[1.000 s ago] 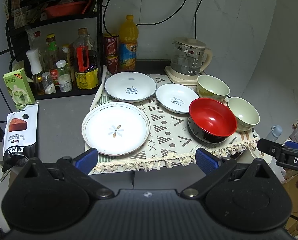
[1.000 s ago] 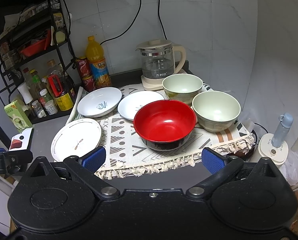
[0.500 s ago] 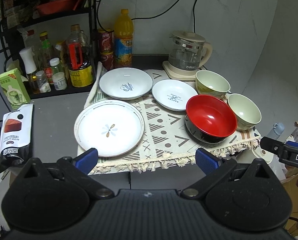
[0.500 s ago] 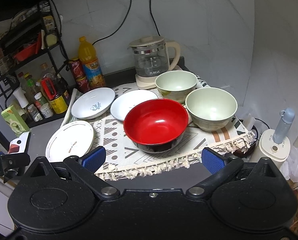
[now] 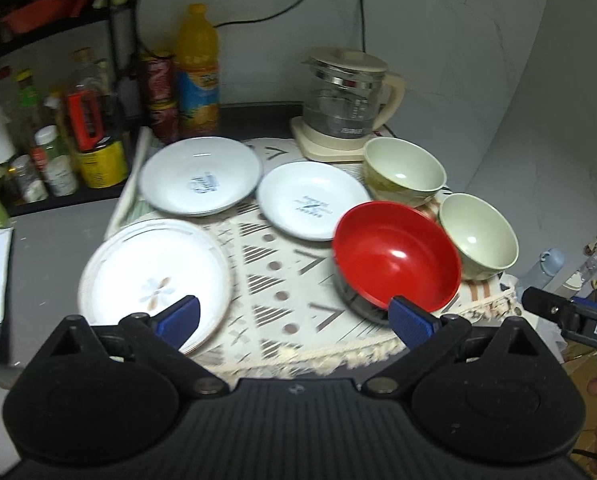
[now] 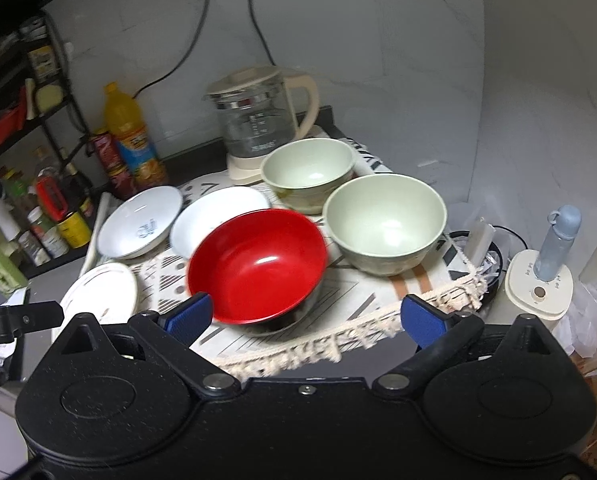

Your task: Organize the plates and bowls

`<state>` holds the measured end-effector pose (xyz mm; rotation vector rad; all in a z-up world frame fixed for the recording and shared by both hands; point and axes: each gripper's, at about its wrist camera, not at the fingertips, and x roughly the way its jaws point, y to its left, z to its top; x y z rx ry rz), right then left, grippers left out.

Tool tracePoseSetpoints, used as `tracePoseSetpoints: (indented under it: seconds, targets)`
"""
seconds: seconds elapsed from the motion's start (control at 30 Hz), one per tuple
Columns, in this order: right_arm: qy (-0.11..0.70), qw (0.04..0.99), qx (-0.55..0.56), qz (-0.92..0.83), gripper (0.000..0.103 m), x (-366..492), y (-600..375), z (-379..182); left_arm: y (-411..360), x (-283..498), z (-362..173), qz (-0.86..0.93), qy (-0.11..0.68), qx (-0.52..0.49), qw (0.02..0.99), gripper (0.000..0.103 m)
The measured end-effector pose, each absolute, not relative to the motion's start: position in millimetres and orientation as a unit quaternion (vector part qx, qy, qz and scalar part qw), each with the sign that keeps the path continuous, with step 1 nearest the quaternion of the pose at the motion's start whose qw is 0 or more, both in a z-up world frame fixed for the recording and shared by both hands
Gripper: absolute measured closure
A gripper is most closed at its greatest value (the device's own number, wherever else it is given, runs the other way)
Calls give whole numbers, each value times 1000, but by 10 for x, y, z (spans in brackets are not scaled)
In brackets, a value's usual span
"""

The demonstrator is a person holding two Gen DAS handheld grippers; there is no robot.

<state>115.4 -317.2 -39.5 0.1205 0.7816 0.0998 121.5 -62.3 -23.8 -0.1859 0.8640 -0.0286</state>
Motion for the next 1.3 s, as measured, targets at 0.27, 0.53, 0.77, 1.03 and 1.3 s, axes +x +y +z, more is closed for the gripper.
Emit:
tracePoseSetpoints:
  seconds: [0.27,0.53,0.77,1.03,1.3]
  targets:
    - [405,911,74,32,23,1597,-3490,-544,-1002,1802,-325,-42,422,-73,903,8]
    - [428,899,95,7,38,2001,-3795,-702,-1337,2326,-469,-70,435,-59,896,25]
    - [449,886,116,-19,61,2278,-4036,-862,-1614,2755,-657,-109,462,-48,879,45]
    - [468,868,157,-43,72,2459,-4273,-1036,-1905,3118,-852,-145,483,-35,863,59]
    - [489,855,166,-52,77,2633,-4350,-1175,-2125,3419,-1070,-164,509,-31,845,69]
